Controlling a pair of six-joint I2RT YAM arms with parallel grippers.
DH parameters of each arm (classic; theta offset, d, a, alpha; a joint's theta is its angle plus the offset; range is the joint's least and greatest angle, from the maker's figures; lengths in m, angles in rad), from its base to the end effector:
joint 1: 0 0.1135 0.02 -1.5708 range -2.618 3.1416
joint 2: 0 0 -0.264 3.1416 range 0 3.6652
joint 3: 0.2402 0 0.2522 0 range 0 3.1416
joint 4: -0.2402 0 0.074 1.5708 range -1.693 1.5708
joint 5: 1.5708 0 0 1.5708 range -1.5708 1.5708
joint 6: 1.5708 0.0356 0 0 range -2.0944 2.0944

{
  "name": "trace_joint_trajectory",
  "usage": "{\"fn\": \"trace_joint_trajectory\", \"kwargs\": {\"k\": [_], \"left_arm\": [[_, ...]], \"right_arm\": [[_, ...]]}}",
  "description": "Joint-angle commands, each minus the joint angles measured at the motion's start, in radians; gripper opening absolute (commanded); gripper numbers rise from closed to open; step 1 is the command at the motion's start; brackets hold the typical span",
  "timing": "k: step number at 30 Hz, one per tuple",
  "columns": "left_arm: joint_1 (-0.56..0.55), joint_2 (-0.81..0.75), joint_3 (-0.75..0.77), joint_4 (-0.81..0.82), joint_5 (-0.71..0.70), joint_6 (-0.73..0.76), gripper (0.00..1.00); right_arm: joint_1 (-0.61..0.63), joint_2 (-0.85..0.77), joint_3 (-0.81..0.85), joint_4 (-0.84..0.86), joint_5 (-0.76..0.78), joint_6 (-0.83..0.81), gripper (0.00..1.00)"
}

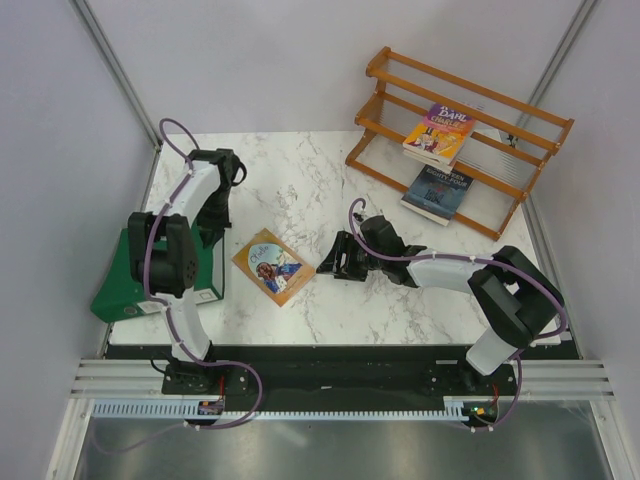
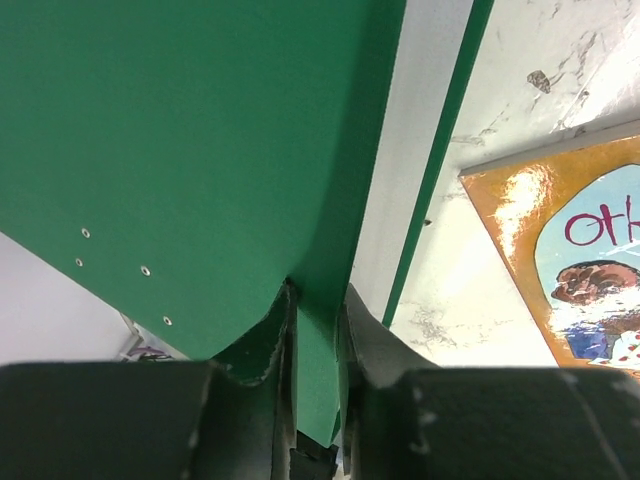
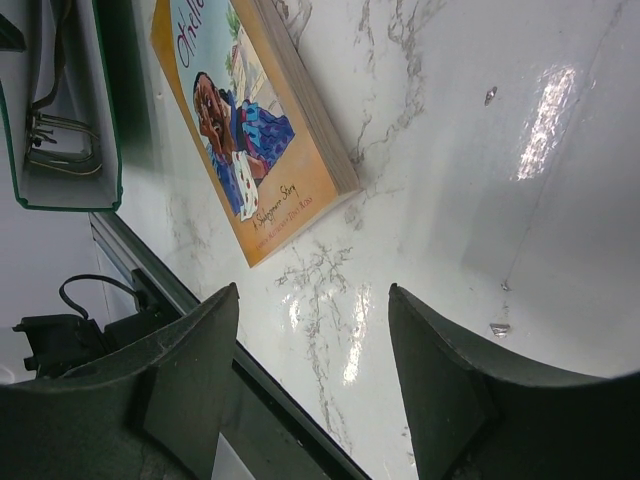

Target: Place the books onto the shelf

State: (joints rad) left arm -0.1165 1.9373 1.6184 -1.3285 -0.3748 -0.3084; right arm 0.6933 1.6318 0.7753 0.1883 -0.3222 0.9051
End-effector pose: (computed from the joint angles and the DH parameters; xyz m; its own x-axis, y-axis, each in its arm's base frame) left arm 0.3569 -0.0286 0.2333 -0.9849 -0.1691 -0.0379 -0.1710 0.9127 0.3710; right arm 0.2439 0.2173 0.1645 -0.9214 0.2043 -0.3305 -0.1177 0.6639 0.7385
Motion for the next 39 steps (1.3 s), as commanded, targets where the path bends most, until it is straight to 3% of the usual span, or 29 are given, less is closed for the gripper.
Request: {"fn": "trace_joint_trajectory", "kwargs": {"k": [1,13,27,30,32,39], "left_arm": [[0.011,0.034,-0.023,0.107,0.045,-0.021,0.23],[-0.035,-0.057,0.07,0.103,0.073,-0.026,0.35],[-0.187,-0.041,0.164,0.066,0.06,-0.049,0.37],[-0.203,-0.044,0.123,0.104,0.134,-0.049,0.32],[-0.201,-0.046,0.089,0.126,0.157,-0.057,0.02],[-0.199,-0.031,-0.017,0.153,0.137,-0.072,0.02]], "right_arm": [[-0.003,0.005,-0.005,0.046,-0.02,0.006,0.69],[-0.005,0.014,-0.016,0.062,-0.026,0.011,0.69],[-0.009,0.013,-0.027,0.062,-0.029,0.009,0.69],[-0.017,0.01,-0.031,0.06,-0.029,0.009,0.69],[-0.018,0.01,-0.033,0.062,-0.034,0.009,0.69],[-0.026,0.007,-0.039,0.063,-0.035,0.008,0.69]]}}
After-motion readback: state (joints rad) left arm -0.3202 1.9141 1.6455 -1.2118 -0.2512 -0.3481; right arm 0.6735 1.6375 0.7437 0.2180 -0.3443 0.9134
